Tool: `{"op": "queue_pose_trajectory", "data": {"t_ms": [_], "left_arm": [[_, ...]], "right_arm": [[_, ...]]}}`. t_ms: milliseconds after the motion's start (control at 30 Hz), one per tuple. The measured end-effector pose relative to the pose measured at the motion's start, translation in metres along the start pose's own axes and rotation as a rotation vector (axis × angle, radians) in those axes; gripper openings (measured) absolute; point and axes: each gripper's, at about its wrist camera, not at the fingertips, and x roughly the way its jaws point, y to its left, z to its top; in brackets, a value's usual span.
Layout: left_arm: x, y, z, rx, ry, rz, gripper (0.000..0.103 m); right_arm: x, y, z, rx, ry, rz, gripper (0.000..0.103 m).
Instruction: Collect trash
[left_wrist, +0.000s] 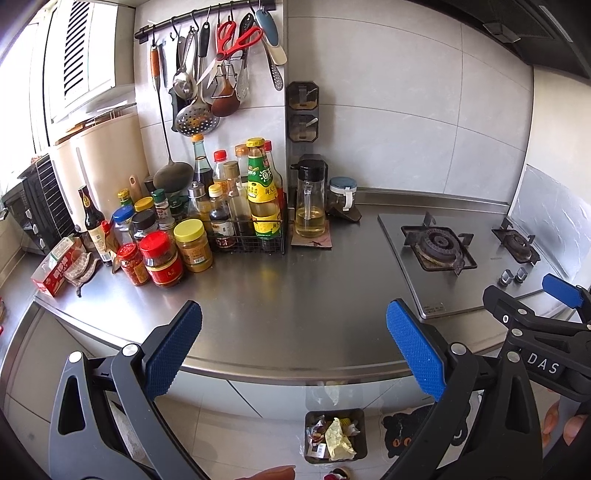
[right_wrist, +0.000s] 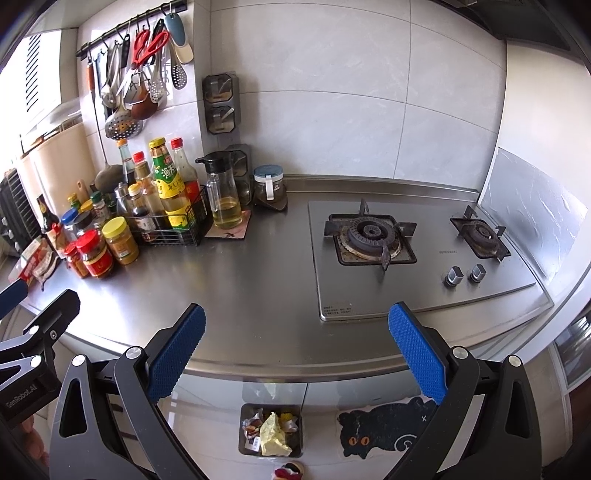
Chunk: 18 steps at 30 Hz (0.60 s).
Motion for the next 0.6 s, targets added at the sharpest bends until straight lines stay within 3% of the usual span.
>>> {"op": "queue_pose_trajectory", "data": {"t_ms": [600], "left_arm": [[0.0004,0.0029,-0.0022,-0.013,0.031,0.013,0.095]], "right_arm": [[-0.0019,-0.0005,-0.0010,-0.002,0.000,0.002,0.100]]}}
